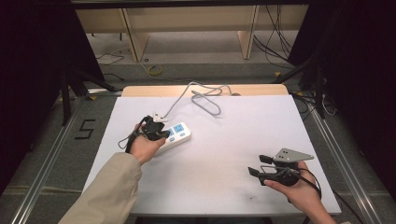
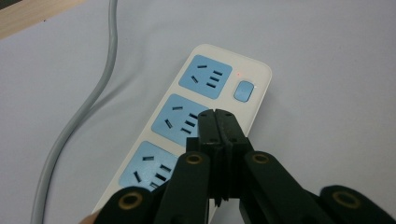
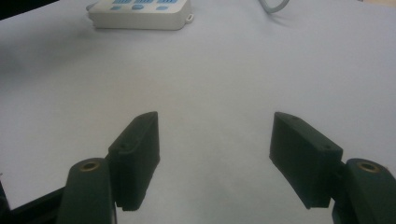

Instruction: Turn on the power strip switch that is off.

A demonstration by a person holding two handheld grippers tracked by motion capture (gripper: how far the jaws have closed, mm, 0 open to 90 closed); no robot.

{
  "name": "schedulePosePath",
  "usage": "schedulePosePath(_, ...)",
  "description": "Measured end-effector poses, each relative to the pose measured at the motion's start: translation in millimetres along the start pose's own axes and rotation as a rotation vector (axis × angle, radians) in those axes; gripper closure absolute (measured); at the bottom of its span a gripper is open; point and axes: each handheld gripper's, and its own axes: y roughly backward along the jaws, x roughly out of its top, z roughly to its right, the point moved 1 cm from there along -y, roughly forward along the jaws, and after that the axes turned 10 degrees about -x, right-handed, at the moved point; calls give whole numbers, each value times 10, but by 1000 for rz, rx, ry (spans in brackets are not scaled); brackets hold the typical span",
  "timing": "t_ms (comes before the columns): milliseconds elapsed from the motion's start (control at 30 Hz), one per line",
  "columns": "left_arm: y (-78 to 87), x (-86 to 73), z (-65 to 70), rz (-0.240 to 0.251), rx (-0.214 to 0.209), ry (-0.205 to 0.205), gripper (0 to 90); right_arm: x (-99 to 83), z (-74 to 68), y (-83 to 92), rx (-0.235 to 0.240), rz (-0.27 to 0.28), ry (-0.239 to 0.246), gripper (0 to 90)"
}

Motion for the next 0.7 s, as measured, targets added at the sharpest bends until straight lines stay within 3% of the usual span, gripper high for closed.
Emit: schedulePosePath(700, -120, 30, -56, -35, -20, 17, 899, 0, -1, -3, 0, 4, 3, 336)
